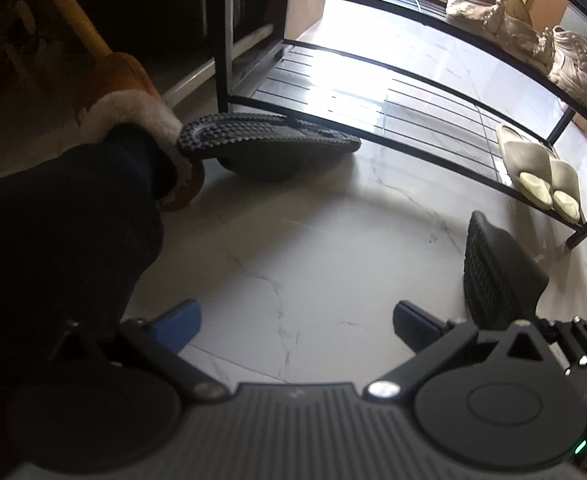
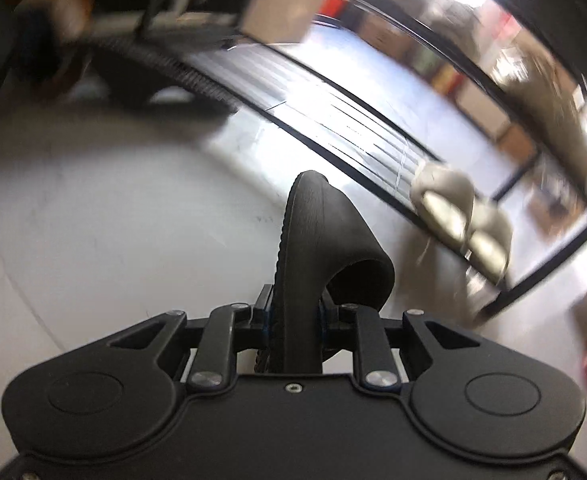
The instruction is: Organize scattered shoes
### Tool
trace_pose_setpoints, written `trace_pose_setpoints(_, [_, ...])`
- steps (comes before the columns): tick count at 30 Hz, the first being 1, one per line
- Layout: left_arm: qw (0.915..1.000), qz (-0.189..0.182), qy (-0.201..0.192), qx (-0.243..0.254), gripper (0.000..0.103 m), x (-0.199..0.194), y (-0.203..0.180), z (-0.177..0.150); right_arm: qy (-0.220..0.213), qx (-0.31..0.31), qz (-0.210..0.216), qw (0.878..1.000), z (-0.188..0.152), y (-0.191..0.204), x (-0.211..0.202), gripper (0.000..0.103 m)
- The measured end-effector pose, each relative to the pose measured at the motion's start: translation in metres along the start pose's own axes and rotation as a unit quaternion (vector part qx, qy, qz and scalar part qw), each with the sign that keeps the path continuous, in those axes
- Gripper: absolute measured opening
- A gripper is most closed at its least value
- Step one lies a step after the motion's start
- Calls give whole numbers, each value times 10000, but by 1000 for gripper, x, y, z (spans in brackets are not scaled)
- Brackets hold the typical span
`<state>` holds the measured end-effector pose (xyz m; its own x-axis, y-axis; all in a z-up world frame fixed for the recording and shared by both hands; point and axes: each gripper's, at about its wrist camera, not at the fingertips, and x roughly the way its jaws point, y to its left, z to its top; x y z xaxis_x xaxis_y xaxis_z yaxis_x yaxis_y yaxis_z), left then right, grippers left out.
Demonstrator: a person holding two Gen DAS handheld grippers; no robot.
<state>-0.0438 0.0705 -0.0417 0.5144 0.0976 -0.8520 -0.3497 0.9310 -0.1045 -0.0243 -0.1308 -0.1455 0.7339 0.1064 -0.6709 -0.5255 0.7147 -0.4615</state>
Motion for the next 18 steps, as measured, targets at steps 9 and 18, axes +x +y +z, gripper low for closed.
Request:
trace_pose_setpoints(9, [10000, 58, 25, 67, 102, 2, -2, -1, -23, -1191, 42, 9929, -36, 52, -5, 29])
trace_pose_setpoints(18, [9999, 10, 161, 45, 102, 5, -1, -2, 304, 380, 803, 9956, -50, 40, -21, 63])
